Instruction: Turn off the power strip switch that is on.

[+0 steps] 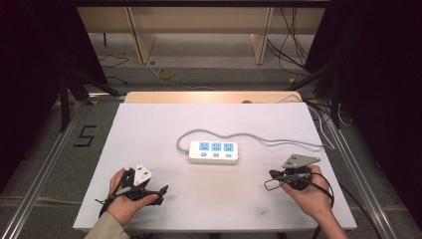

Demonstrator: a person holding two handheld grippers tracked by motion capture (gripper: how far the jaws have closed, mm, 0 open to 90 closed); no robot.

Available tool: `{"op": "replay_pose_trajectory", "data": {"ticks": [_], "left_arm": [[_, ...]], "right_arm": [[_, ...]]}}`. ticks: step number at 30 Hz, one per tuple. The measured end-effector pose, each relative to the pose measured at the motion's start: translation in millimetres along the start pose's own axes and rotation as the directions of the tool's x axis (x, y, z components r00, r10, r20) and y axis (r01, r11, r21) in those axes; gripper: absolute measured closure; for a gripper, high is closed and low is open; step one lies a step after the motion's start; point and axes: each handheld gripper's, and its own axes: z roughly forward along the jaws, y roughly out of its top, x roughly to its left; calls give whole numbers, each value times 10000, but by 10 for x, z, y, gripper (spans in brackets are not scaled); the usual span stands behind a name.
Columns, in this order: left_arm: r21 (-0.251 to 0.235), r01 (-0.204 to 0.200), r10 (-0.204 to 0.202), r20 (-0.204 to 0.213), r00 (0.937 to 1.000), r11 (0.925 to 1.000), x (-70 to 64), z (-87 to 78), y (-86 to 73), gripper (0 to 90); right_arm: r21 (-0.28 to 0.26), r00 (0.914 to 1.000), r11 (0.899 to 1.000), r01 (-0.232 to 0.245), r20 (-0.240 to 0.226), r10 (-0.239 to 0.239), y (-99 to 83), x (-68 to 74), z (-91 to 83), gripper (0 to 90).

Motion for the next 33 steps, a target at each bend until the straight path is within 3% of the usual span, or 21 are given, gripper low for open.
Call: {"op": "replay_pose_trajectory", "data": {"ticks": [33], "left_arm": [[78, -192, 191, 55, 9998, 9998, -24, 29, 7, 54]], "right_arm": [[143, 10000, 9999, -9, -29, 9, 170, 8, 96, 900]]}}
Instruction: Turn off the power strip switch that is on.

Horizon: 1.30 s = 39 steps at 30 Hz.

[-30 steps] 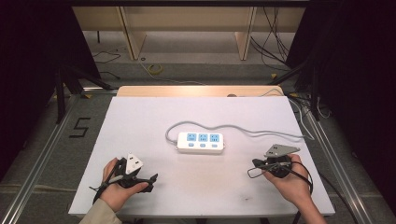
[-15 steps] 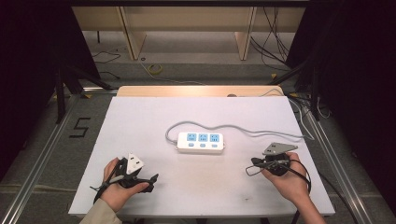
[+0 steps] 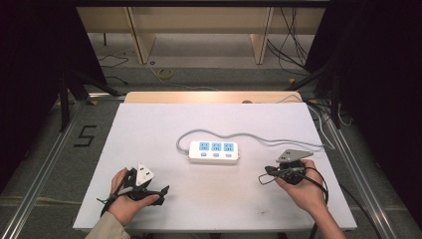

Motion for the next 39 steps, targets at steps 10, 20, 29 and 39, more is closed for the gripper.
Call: {"op": "replay_pose_trajectory", "data": {"ticks": [10, 20, 29, 39], "left_arm": [[12, -27, 27, -4, 10000, 10000, 0, 6, -8, 56], [-24, -20, 20, -18, 10000, 10000, -8, -2, -3, 57], [-33, -17, 17, -21, 10000, 10000, -1, 3, -3, 58], [-32, 4, -4, -41, 10000, 10000, -6, -1, 0, 58]], "right_arm": [[104, 10000, 9999, 18, -18, -18, 78, 16, 55, 900], [126, 10000, 9999, 57, -30, -57, 169, 47, 108, 900], [127, 10000, 9999, 65, -63, -65, 224, 52, 156, 900], [116, 10000, 9999, 27, -22, -27, 275, 61, 185, 900]]}}
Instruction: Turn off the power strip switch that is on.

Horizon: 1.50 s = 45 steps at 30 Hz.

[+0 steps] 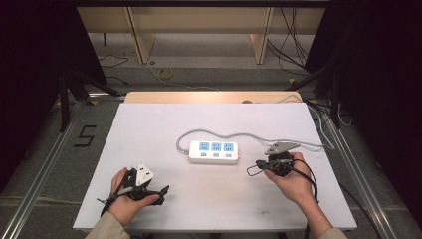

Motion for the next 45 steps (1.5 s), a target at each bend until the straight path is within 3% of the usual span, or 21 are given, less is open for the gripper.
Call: {"op": "replay_pose_trajectory", "data": {"ticks": [13, 45], "left_arm": [[-32, 97, -97, 6, 10000, 9999, -2, 5, 2, 58], [0, 48, -48, 38, 10000, 10000, 1, 3, 11, 59]], "right_arm": [[165, 9998, 9997, -176, -66, 177, 48, 3, 82, 900], [698, 9999, 9976, -22, -167, 34, 337, -37, 206, 900]]}}
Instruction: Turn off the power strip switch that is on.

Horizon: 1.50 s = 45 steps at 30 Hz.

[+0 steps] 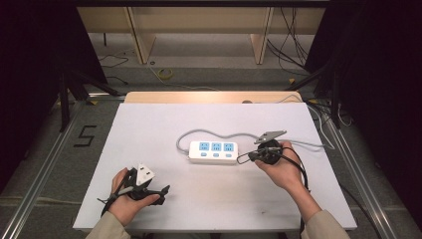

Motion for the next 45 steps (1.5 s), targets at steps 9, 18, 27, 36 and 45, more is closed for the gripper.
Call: {"op": "replay_pose_trajectory", "data": {"ticks": [9, 18, 27, 36, 45], "left_arm": [[-10, -5, 5, -31, 10000, 10000, -1, -5, 3, 60], [-26, 12, -12, -26, 10000, 10000, -1, -5, 4, 60], [-36, 9, -9, -18, 10000, 10000, -3, -10, 5, 60], [-117, 84, -83, 25, 10000, 9999, -10, -11, 9, 62], [-102, 56, -55, 26, 10000, 9999, -9, -4, 12, 64]], "right_arm": [[163, 10000, 9999, 9, -52, -8, 30, -9, 27, 900], [244, 10000, 9997, -76, -15, 76, 84, -22, 21, 900], [277, 10000, 9996, -66, -44, 67, 131, -18, 44, 900], [374, 10000, 9993, -36, -46, 37, 196, -11, 80, 900], [352, 10000, 9994, -38, 2, 38, 282, -7, 82, 900]]}}
